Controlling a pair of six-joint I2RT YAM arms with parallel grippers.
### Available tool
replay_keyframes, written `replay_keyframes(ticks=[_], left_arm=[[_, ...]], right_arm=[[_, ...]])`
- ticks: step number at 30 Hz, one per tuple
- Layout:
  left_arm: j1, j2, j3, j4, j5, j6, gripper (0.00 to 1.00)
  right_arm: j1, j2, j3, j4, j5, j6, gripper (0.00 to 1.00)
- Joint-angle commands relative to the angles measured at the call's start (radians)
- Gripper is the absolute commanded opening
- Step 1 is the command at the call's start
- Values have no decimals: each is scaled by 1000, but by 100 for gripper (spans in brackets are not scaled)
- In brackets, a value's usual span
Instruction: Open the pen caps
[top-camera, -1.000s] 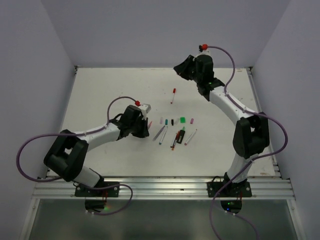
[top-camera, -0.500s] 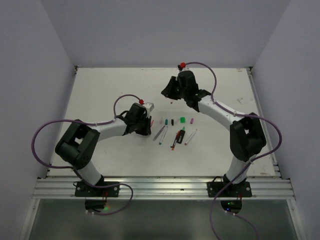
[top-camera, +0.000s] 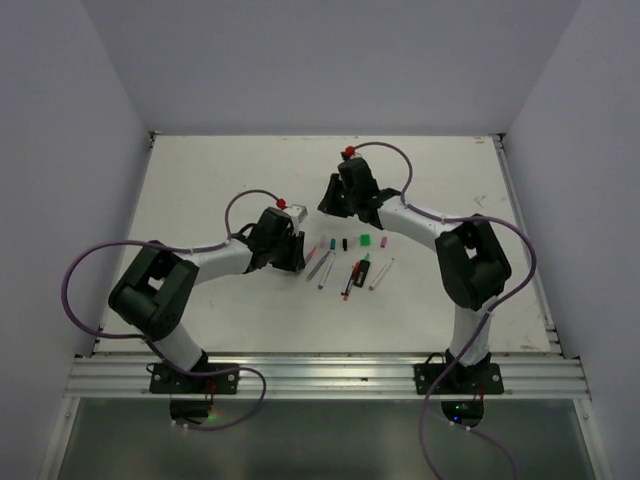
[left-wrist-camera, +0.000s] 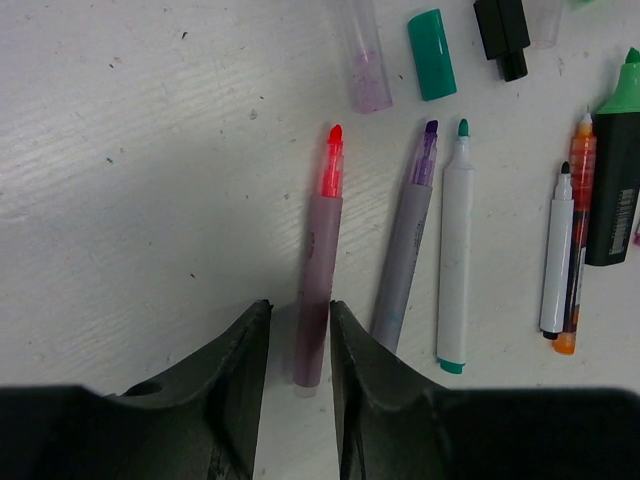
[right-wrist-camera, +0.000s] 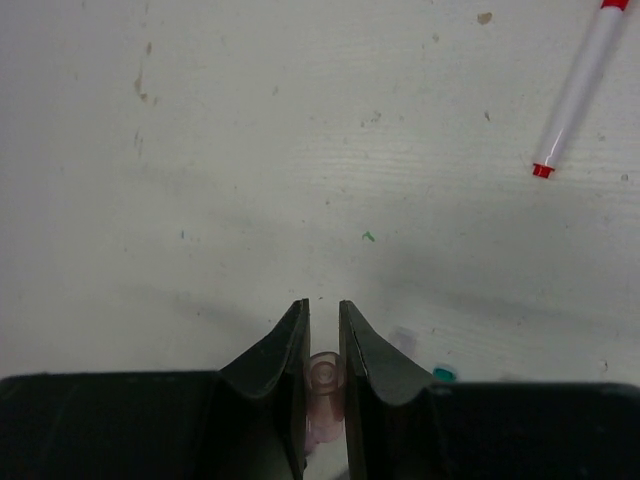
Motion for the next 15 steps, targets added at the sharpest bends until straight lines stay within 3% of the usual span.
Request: replay_keyframes(ticks=[1,6,9,15], left_arm=[[-3,-26,-35,-31,-51,-31,34],[-1,-137,-53,-28,-137,-59,38],[5,-210,-59,-41,-227,-73,47],[48,-333,-82,-51,-307,-86,75]], right_arm=[[22,38,31,-33,41,6,0],[52,87,61,-70,59,1,0],[68,116,82,-101,70,1,0],[89,170,119,-148,99,8,1]])
